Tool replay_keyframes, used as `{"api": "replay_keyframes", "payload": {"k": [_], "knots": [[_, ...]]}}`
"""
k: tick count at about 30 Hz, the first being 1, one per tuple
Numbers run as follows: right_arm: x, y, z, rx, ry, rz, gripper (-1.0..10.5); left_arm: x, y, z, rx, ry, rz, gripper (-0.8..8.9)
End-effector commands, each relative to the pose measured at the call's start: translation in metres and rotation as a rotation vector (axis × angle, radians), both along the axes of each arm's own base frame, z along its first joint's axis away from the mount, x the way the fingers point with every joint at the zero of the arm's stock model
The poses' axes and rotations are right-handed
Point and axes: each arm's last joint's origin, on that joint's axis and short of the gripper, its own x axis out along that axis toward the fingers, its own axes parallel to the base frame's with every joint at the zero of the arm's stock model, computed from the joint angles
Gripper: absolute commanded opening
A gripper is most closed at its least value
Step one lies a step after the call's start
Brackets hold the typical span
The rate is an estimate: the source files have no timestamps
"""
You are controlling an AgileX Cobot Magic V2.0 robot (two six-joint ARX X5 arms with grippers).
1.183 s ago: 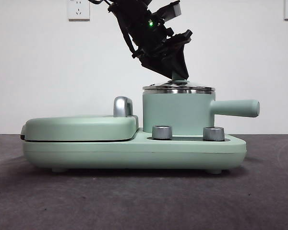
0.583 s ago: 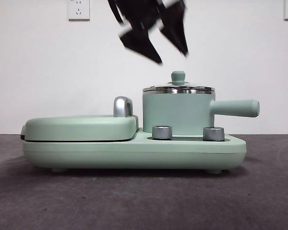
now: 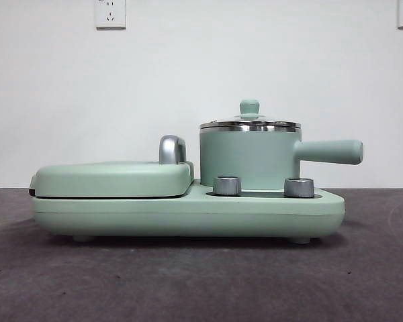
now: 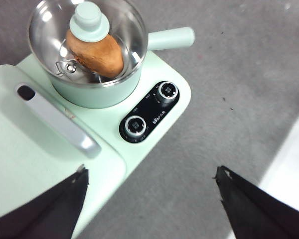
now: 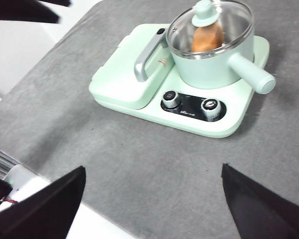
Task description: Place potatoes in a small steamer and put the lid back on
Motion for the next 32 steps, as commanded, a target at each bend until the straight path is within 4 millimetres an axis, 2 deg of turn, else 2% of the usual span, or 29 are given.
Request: {"api": "replay_keyframes", "payload": {"k": [1,10,18,20,21,22,23,24,32], "knots": [[0.000,0.000,0.004,0.013,-0.020,0.014,4.3,-0.018,0.010,-0.001,-0.025,0.002,-0.019,4.06],[0.008,0.006,0.012,0.013,-0.114,0.037,4.3,-0.084,0.060,-0.038,-0.080,0.007,0.026,4.05],[0.023,0.017,0.012,-0.028,-0.091,0.047,4.3,-0.123,0.090,-0.075,-0.267,-0.053,0.118,3.97],[0.027,0.019,0.012,-0.042,-0.083,0.051,4.2,-0.130,0.096,-0.084,-0.283,-0.052,0.136,3.01],[0.028,0.020,0.012,-0.049,-0.081,0.054,3.3,-0.133,0.099,-0.088,-0.284,-0.055,0.136,1.27],[0.029,0.021,0.011,-0.062,-0.081,0.064,1.2,-0.136,0.101,-0.091,-0.284,-0.057,0.136,-0.23],[0.030,0.022,0.011,-0.075,-0.087,0.075,-0.3,-0.138,0.103,-0.093,-0.285,-0.062,0.139,0.28],[0.031,0.022,0.011,-0.081,-0.089,0.077,0.3,-0.140,0.105,-0.094,-0.285,-0.064,0.141,0.03],[0.034,0.024,0.011,-0.087,-0.075,0.068,0.2,-0.146,0.109,-0.096,-0.271,-0.051,0.141,0.06]]}}
